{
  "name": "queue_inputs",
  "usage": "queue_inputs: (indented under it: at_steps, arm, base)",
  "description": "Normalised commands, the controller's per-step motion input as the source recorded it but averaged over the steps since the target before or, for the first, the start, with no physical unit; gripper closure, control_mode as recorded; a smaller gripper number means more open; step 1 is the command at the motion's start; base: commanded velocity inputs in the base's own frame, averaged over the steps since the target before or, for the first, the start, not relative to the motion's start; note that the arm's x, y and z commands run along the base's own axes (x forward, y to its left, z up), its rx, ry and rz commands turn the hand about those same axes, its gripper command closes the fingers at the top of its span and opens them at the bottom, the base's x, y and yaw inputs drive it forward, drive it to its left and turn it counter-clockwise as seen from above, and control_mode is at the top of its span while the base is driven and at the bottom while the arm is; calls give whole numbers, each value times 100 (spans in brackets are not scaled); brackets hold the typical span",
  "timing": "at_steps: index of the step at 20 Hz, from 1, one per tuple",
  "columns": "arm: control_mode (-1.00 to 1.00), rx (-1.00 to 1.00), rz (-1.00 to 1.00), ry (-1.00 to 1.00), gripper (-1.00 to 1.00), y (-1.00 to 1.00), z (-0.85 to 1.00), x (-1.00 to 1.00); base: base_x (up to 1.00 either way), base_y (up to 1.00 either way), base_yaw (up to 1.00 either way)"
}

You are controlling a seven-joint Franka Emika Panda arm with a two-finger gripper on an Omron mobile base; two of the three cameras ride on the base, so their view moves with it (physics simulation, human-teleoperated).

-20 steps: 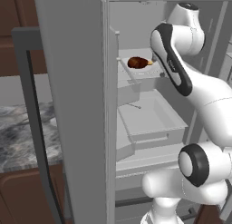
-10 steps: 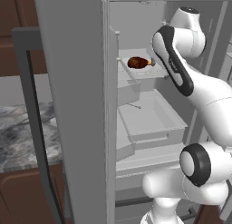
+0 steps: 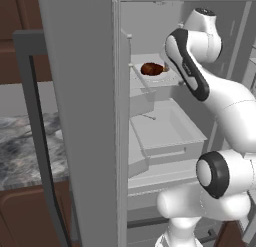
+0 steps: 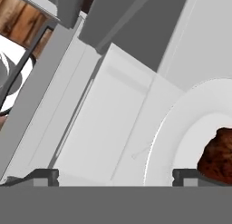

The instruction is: Retrieve the steak from the fridge and place it on the saucepan with marinade on the stove.

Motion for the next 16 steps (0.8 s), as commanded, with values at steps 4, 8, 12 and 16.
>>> queue_inputs:
  at_steps: [4, 8, 12, 16]
  arm:
    - [-100, 0, 0, 0, -100, 0, 0, 40]
    - [-100, 0, 0, 0, -100, 0, 0, 49]
    - [-100, 0, 0, 0, -100, -1, 0, 44]
    - [-100, 0, 0, 0, -100, -7, 0, 58]
  base:
    - [0, 0, 0]
    - [0, 0, 0]
    - [0, 0, 0]
    - [0, 0, 0]
